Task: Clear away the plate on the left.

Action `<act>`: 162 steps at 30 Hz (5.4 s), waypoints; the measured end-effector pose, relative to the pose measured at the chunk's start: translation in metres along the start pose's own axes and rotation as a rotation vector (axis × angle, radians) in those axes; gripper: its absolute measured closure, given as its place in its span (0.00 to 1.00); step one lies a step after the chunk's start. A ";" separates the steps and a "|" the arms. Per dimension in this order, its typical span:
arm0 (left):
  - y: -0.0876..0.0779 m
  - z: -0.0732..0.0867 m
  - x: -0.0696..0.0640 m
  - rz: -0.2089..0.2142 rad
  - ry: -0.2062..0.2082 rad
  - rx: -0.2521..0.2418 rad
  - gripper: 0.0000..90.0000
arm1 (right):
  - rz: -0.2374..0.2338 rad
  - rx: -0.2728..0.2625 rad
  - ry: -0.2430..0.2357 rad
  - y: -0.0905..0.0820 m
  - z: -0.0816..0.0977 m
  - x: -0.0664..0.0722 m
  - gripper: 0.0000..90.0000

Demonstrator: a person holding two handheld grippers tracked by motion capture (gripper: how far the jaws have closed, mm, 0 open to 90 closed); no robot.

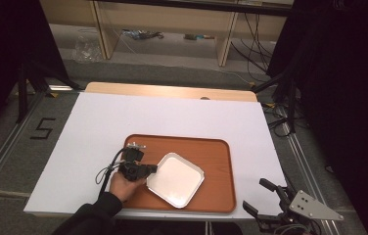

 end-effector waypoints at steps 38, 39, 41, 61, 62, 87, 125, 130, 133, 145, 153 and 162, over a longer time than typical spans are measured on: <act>-0.034 0.049 -0.013 -0.070 0.024 0.082 0.88 | 0.002 0.009 -0.005 0.000 0.000 0.000 0.17; -0.034 0.049 -0.013 -0.070 0.024 0.082 0.88 | 0.002 0.009 -0.005 0.000 0.000 0.000 0.17; -0.034 0.051 -0.014 -0.069 0.024 0.074 0.88 | 0.004 0.010 -0.003 0.000 0.000 0.000 0.17; -0.039 0.063 -0.029 -0.018 0.017 0.098 0.82 | 0.000 0.020 -0.009 0.000 0.000 0.000 0.17; -0.039 0.063 -0.029 -0.018 0.017 0.098 0.82 | 0.000 0.020 -0.009 0.000 0.000 0.000 0.17; -0.038 0.061 -0.046 0.028 0.074 0.100 0.62 | 0.001 0.019 -0.010 0.000 0.000 0.001 0.17; -0.072 0.040 -0.047 -0.028 0.075 -0.089 0.20 | -0.016 0.036 -0.012 0.000 0.001 0.001 0.17; -0.079 0.038 -0.046 -0.036 0.061 -0.135 0.18 | -0.002 0.020 -0.013 0.000 0.001 0.001 0.17; -0.084 0.038 -0.042 -0.046 0.063 -0.143 0.18 | 0.000 0.021 -0.013 0.000 0.001 0.001 0.17; -0.101 0.036 -0.042 -0.031 0.111 -0.237 0.18 | -0.002 0.024 -0.012 0.000 0.001 0.001 0.17; -0.115 0.039 -0.039 -0.062 0.129 -0.290 0.18 | -0.001 0.019 -0.013 0.001 0.000 0.002 0.17; -0.136 0.051 -0.027 -0.085 0.123 -0.308 0.19 | -0.002 0.030 -0.018 0.001 0.001 0.002 0.17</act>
Point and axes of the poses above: each handheld gripper's, and its own axes: y roughly forward along the jaws, z roughly out of its underside, x roughly to its left, the point moved 6 cm from there along y, roughly forward along the jaws, and after that the axes turned 3 degrees about -z, right-handed, at the moved point
